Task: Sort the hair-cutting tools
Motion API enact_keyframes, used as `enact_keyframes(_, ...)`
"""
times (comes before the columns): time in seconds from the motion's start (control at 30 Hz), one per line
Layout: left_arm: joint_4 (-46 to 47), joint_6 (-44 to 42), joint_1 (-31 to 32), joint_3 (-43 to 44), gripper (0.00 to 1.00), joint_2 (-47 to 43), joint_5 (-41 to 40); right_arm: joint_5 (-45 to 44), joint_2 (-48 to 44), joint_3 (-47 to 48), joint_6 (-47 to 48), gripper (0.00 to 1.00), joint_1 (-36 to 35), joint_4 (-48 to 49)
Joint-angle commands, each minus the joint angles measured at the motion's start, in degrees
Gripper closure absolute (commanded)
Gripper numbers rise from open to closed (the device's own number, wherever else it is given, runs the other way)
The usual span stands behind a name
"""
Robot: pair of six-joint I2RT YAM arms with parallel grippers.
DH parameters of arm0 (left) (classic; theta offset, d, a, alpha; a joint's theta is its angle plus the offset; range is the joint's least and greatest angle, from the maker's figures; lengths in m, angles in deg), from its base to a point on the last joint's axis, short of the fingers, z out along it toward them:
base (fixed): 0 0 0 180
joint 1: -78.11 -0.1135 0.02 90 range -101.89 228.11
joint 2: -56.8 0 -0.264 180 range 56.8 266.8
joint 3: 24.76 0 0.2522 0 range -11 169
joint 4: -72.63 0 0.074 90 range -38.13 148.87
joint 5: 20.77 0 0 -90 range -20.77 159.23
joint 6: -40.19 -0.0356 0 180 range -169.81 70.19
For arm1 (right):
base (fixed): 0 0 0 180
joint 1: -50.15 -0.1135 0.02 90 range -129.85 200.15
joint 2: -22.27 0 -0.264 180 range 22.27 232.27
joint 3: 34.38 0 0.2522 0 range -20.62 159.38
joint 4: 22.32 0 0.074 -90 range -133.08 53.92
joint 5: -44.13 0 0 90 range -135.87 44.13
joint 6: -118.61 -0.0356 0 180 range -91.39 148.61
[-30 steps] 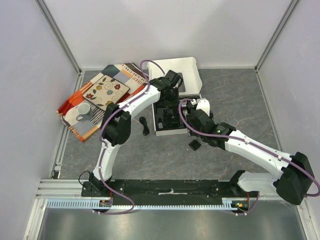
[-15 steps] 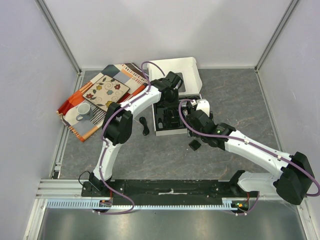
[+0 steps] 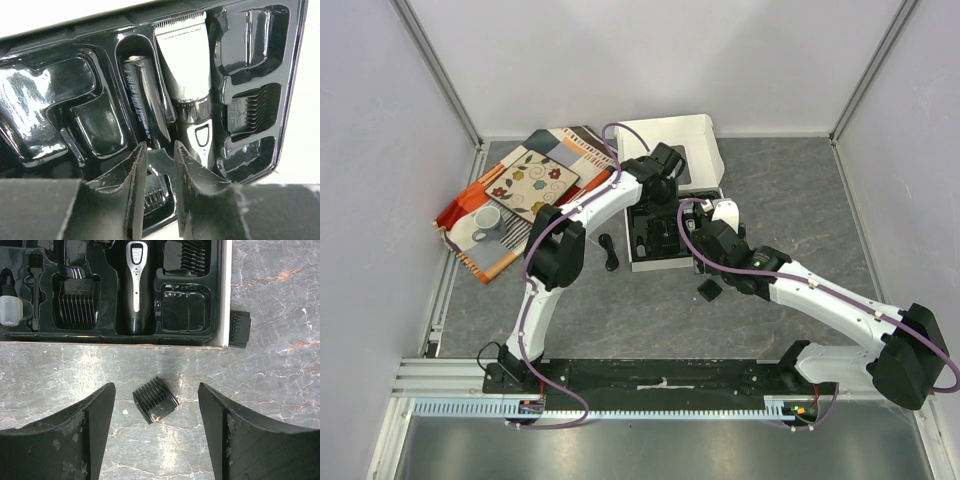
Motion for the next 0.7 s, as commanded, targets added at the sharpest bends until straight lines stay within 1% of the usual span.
enact_keyframes(0.0,1.74,1.09,-0.30,2.37,0.66,-0.58,0.54,0.34,-1.03,-0.47,-0.74,0.25,-0.15,1.70)
enact_keyframes(0.23,1.65,0.82,-0.47,2.46,0.65,-1.02,0.45,0.43,-1.20,-0.47,-0.39,0.24,-0.15,1.70)
enact_keyframes(0.37,1.65,0.38,-0.56,2.11,0.65,-2.77,0.28,-0.54,-0.42,0.67,0.75,0.24,-0.23,1.88)
enact_keyframes(0.57,0.33,-1.02,-1.00,-0.26,0.67,-9.09,-2.71,-0.98,3.01,5.06,2.07,0.22,-0.06,2.40)
enact_keyframes(0.63,0.33,-1.55,-1.17,-2.63,0.71,-12.77,-4.02,-1.24,4.59,7.17,2.77,0.23,0.03,2.49)
enact_keyframes(0.67,0.33,-1.90,-1.17,-4.38,0.78,-14.19,-4.55,-1.33,5.12,8.57,3.03,0.25,0.12,2.75)
